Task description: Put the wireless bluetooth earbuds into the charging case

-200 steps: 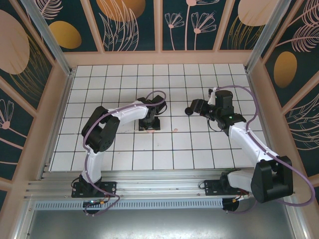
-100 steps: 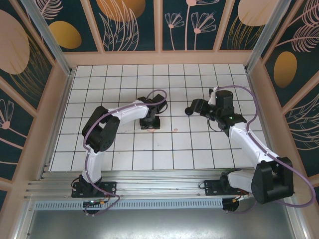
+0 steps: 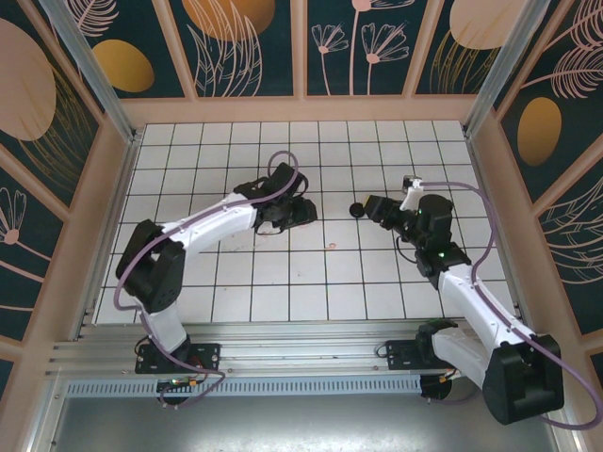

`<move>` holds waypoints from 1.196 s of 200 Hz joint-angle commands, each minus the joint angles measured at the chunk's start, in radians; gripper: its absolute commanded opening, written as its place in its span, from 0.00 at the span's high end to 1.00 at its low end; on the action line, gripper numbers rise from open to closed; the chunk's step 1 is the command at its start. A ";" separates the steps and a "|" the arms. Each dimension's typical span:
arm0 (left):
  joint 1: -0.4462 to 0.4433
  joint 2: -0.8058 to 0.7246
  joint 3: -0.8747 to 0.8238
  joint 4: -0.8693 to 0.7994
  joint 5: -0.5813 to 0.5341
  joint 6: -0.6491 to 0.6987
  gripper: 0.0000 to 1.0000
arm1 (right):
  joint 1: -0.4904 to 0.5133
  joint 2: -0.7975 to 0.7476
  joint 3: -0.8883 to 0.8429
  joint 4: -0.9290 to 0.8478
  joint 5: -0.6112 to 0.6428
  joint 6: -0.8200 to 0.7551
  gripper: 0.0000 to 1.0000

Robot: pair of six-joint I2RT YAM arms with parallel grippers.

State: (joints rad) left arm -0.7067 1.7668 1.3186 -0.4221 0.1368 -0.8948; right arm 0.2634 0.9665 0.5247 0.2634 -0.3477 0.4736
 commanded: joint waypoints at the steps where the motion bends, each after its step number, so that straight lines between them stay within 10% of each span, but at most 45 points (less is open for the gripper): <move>1: 0.005 -0.047 -0.100 0.227 0.105 -0.146 0.70 | 0.035 -0.037 -0.049 0.212 -0.025 -0.046 0.50; 239: 0.005 -0.345 -0.469 0.828 0.161 -0.582 0.71 | 0.395 -0.046 -0.295 0.544 0.017 -0.467 0.54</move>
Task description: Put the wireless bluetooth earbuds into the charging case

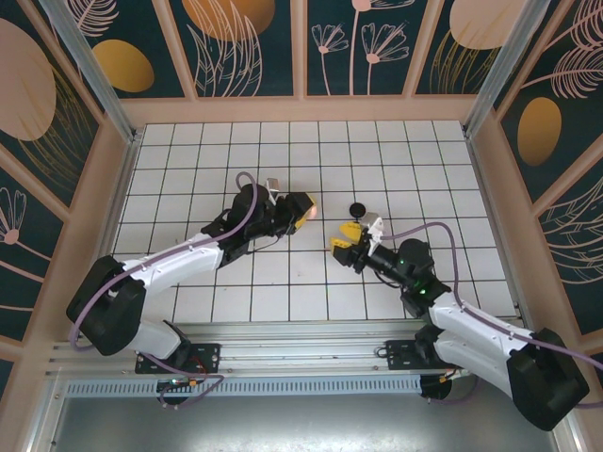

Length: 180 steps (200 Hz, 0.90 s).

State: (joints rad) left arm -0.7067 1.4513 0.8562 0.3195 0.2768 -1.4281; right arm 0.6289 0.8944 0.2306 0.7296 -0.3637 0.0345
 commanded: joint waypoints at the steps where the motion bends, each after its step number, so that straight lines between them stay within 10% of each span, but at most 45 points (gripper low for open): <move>1: 0.005 -0.030 -0.008 0.088 0.022 -0.049 0.71 | 0.030 0.028 -0.001 0.079 0.033 -0.029 0.54; 180: 0.005 -0.023 -0.016 0.109 0.046 -0.059 0.71 | 0.083 0.352 0.168 0.380 0.122 0.013 0.46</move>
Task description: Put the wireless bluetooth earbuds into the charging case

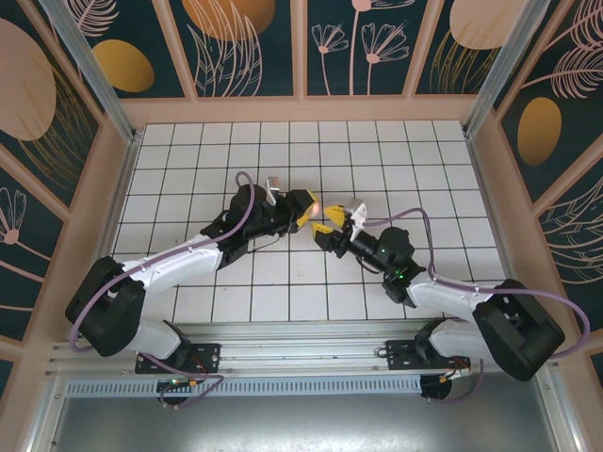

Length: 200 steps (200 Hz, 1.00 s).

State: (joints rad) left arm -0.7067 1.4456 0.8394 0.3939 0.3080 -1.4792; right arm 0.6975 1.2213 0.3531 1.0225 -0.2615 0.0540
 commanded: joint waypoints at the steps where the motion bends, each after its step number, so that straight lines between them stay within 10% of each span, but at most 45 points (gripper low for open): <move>1: 0.004 -0.017 0.001 0.035 0.014 -0.008 0.71 | 0.015 0.027 0.048 0.090 0.022 -0.006 0.46; 200: 0.005 -0.024 0.026 0.028 0.027 0.014 0.64 | 0.023 0.152 0.093 0.159 0.130 0.020 0.74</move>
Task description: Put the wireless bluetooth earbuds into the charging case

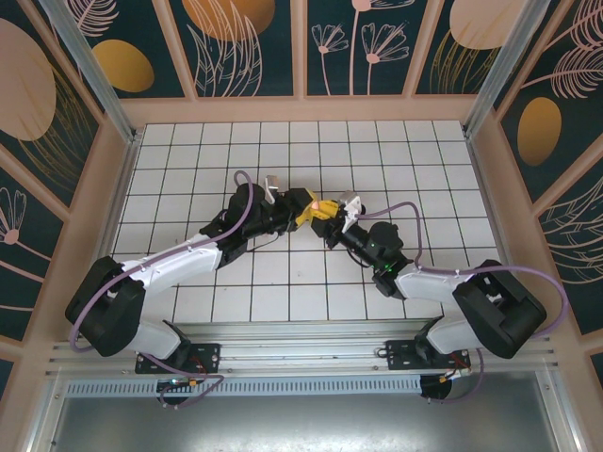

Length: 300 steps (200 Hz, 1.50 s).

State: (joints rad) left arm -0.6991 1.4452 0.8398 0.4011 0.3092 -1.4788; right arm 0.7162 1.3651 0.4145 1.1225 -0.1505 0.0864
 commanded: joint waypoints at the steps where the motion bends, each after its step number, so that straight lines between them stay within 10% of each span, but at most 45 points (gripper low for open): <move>1: -0.003 -0.024 0.026 0.020 0.025 0.014 0.64 | 0.005 0.008 0.033 0.059 0.018 -0.013 0.74; 51: 0.004 -0.037 0.082 -0.128 -0.015 0.150 0.31 | -0.015 -0.079 0.020 -0.063 -0.061 -0.096 0.76; 118: 0.035 -0.038 0.173 -0.294 -0.018 0.481 0.31 | -0.161 -0.221 0.003 -0.282 -0.357 -0.117 0.77; 189: 0.035 -0.190 0.140 -0.318 0.012 1.156 0.31 | -0.306 -0.285 0.072 -0.515 -0.696 -0.213 0.76; 300: 0.035 -0.256 -0.144 0.065 0.435 1.693 0.45 | -0.372 -0.257 0.147 -0.516 -1.007 -0.255 0.76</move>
State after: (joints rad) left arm -0.6640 1.1545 0.7006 0.3584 0.6022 0.0864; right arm 0.3504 1.0985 0.4953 0.6373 -1.0420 -0.1081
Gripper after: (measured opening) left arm 0.561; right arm 0.246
